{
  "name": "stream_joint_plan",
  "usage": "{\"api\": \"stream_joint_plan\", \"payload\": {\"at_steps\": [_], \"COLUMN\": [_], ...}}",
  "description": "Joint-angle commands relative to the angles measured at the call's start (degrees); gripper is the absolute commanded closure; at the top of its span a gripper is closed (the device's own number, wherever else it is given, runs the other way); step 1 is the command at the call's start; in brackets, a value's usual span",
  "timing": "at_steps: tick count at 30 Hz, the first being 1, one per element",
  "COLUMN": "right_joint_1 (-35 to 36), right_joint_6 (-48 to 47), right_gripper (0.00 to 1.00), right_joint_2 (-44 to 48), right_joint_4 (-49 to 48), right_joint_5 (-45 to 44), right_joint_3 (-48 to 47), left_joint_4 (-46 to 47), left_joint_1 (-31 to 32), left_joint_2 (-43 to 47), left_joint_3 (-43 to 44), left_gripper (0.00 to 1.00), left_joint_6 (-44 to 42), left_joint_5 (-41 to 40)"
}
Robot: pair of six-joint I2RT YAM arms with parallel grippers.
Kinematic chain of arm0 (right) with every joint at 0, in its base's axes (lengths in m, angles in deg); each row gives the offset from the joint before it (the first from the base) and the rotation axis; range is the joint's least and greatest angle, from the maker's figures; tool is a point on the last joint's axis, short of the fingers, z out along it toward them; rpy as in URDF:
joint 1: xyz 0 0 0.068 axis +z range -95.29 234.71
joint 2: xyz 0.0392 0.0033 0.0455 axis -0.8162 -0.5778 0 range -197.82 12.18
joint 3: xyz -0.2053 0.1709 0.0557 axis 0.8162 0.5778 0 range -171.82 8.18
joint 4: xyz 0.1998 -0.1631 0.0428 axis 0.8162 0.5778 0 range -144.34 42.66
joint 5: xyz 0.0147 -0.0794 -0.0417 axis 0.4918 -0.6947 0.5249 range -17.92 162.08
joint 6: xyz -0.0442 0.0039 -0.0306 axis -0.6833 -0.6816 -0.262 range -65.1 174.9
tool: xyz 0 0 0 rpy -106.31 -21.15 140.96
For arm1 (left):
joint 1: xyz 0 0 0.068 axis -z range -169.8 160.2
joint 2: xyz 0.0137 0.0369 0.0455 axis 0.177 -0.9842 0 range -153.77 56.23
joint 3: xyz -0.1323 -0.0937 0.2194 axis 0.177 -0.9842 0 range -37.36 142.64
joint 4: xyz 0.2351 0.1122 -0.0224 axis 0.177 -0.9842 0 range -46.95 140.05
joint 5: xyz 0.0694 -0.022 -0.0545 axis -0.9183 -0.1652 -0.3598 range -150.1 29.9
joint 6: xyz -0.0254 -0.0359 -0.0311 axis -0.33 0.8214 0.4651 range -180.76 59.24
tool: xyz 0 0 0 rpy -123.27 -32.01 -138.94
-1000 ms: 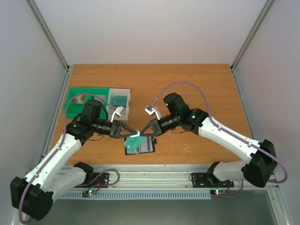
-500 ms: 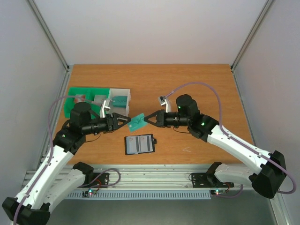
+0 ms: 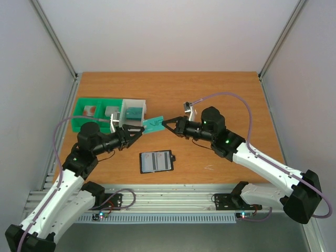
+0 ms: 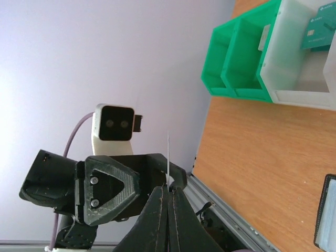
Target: Take the credit cards out of the card holder
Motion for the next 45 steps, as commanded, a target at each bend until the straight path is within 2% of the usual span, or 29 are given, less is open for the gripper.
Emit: {"api": "stream_joint_plan", "payload": {"at_steps": [1, 4, 7, 9, 11, 15, 19, 25, 32, 35, 40, 43, 44, 45], "right_joint_1": [-0.2, -0.2, -0.2, -0.1, -0.1, -0.2, -0.2, -0.1, -0.1, -0.1, -0.3, -0.2, -0.3, -0.2], "right_joint_6": [3.1, 3.1, 4.4, 4.8, 4.9, 4.7, 4.7, 4.9, 4.2, 3.7, 1.0, -1.1, -1.8, -2.6], "right_gripper": [0.99, 0.99, 0.99, 0.99, 0.99, 0.99, 0.99, 0.99, 0.95, 0.85, 0.57, 0.23, 0.07, 0.02], "right_joint_2": [0.4, 0.1, -0.1, 0.0, 0.2, 0.2, 0.0, -0.5, -0.2, 0.1, 2.3, 4.1, 4.6, 5.4], "right_joint_4": [-4.0, -3.5, -4.8, -5.3, -5.6, -5.6, -5.7, -5.6, -4.6, -3.8, 1.1, 5.5, 6.8, 7.8], "right_joint_5": [-2.1, -1.3, -1.0, -1.2, -1.5, -1.5, -1.2, -0.5, -0.6, -0.7, -1.8, -2.5, -2.8, -3.0], "right_joint_3": [1.4, 1.2, 2.3, 2.9, 3.1, 2.8, 2.7, 2.9, 3.8, 4.5, 5.3, 5.2, 5.0, 5.0], "left_joint_4": [8.3, 8.9, 9.6, 9.6, 9.6, 11.8, 12.0, 13.1, 13.7, 13.2, 7.7, 2.2, 0.9, -0.2], "left_joint_1": [0.2, 0.2, 0.2, 0.2, 0.2, 0.2, 0.2, 0.2, 0.2, 0.2, -0.1, -1.2, -1.7, -2.3], "left_joint_2": [0.2, -0.3, -0.5, -1.0, -1.4, -1.5, -1.7, -1.9, -2.8, -2.9, -4.6, -6.7, -7.7, -8.7], "left_joint_3": [-1.0, -1.3, -1.6, -1.6, -2.0, -2.8, -2.9, -3.0, -3.1, -2.9, -0.2, 2.7, 3.7, 4.7], "left_gripper": [0.56, 0.64, 0.67, 0.66, 0.6, 0.59, 0.68, 0.98, 1.0, 1.0, 1.0, 1.0, 1.0, 1.0], "left_joint_6": [4.4, 4.8, 5.2, 5.2, 5.3, 6.0, 6.2, 6.2, 4.7, 4.0, -0.8, -5.6, -7.0, -8.8], "left_joint_5": [-0.7, -0.7, -1.1, -0.9, -0.8, -1.2, -1.3, -1.2, -0.1, 0.1, 0.6, 0.6, 1.0, 1.9]}}
